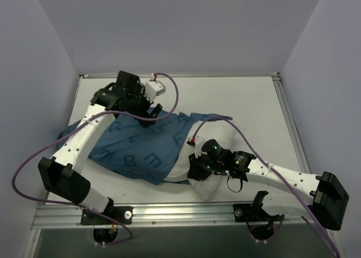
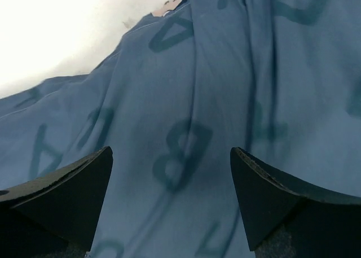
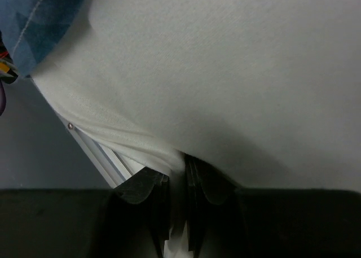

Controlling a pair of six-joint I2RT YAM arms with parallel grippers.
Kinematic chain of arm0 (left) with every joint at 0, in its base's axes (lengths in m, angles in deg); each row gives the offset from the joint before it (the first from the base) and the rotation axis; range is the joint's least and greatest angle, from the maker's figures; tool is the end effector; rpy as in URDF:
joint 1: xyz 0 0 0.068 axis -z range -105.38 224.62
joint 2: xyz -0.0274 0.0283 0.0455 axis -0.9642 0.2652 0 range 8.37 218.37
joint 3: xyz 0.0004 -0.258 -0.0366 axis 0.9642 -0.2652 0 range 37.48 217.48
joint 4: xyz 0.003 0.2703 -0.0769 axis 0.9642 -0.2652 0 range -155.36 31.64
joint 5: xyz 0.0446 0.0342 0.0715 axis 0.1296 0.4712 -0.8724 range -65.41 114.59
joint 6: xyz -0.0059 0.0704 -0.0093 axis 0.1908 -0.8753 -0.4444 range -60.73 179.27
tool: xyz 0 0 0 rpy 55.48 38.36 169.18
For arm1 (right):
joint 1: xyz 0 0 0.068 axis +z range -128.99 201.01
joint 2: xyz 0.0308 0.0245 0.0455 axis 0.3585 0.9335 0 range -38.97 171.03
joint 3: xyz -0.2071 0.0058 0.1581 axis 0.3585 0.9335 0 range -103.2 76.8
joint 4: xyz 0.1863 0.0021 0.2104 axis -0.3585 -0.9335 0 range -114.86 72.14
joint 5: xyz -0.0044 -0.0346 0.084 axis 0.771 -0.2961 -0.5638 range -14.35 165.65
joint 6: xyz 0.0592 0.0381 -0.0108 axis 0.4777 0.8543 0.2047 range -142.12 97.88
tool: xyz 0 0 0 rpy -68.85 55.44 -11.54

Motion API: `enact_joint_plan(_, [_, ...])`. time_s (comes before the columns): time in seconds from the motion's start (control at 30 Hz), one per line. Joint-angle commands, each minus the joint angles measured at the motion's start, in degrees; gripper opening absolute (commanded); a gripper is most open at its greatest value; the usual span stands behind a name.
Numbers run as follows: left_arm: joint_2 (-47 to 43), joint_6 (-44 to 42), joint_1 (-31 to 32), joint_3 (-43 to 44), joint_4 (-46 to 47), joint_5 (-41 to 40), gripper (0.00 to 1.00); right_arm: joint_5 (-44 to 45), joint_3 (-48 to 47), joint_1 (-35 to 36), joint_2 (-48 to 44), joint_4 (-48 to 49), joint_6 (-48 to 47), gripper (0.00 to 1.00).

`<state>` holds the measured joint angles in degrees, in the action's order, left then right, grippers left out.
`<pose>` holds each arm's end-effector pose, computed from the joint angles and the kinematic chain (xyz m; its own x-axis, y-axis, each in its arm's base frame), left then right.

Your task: Remove the pillowcase from the pillow

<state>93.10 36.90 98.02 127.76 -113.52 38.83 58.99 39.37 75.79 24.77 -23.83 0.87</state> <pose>0.3067 -0.1485 0.3495 -0.4442 0.5942 -0.6706 0.7573 0.6489 0.0734 0.1500 0.2415 0.2054 -0.6438 -0.2633 -0.7185 -0.7289 0.4967 0.4711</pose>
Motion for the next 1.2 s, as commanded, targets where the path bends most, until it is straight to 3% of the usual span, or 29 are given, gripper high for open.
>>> enact_joint_plan(0.0, [4.38, 3.47, 5.24, 5.24, 3.65, -8.18, 0.94, -5.12, 3.85, 1.38, 0.24, 3.42, 3.29, 0.0])
enact_joint_plan(0.1, [8.95, 5.32, 7.18, 9.1, 4.36, -3.8, 0.94, -5.66, 5.78, 2.95, -0.38, 5.36, 3.74, 0.0])
enact_joint_plan(0.23, [14.4, 4.45, 10.96, 8.61, 4.79, -4.83, 0.94, -4.43, 6.32, 3.49, -0.46, 5.28, 3.56, 0.0])
enact_joint_plan(0.3, [15.37, 4.0, 11.41, 7.28, 4.88, -5.01, 0.98, -3.37, 5.36, 3.57, -0.99, 4.66, 3.3, 0.0])
enact_joint_plan(0.33, [15.99, 3.91, 11.49, 6.23, 4.88, -5.19, 0.82, -3.29, 4.74, 3.49, -1.43, 4.22, 3.12, 0.0])
enact_joint_plan(0.37, [16.17, 3.74, 11.49, 5.88, 4.71, -5.27, 0.73, -2.24, 3.95, 3.49, -1.78, 2.91, 3.03, 0.0])
enact_joint_plan(0.47, [15.82, 3.04, 11.49, 5.0, 3.83, -2.31, 0.58, -1.09, 0.79, 3.22, -2.57, 1.06, 1.37, 0.0])
enact_joint_plan(0.53, [15.12, 3.38, 11.49, 5.34, 3.04, 0.34, 0.58, -1.35, -0.36, 3.14, -1.96, 0.79, 0.05, 0.0])
enact_joint_plan(0.67, [13.97, 4.53, 11.32, 8.5, 2.33, 7.09, 0.82, -1.7, 0.51, 3.05, 1.29, 0.62, -0.48, 0.0])
enact_joint_plan(0.8, [13.62, 6.37, 11.14, 14.03, 1.63, 12.9, 0.92, -2.14, 3.06, 3.05, 1.21, 2.81, 1.36, 0.0])
enact_joint_plan(1.1, [16.95, 4.62, 13.86, 9.48, 0.58, 5.73, 0.91, -1.18, 3.33, 2.61, -0.55, 2.11, 1.28, 0.0])
enact_joint_plan(1.17, [17.66, 4.44, 14.31, 8.86, 0.49, 2.91, 0.78, -0.91, 3.33, 2.52, -0.46, 2.11, 1.19, 0.0])
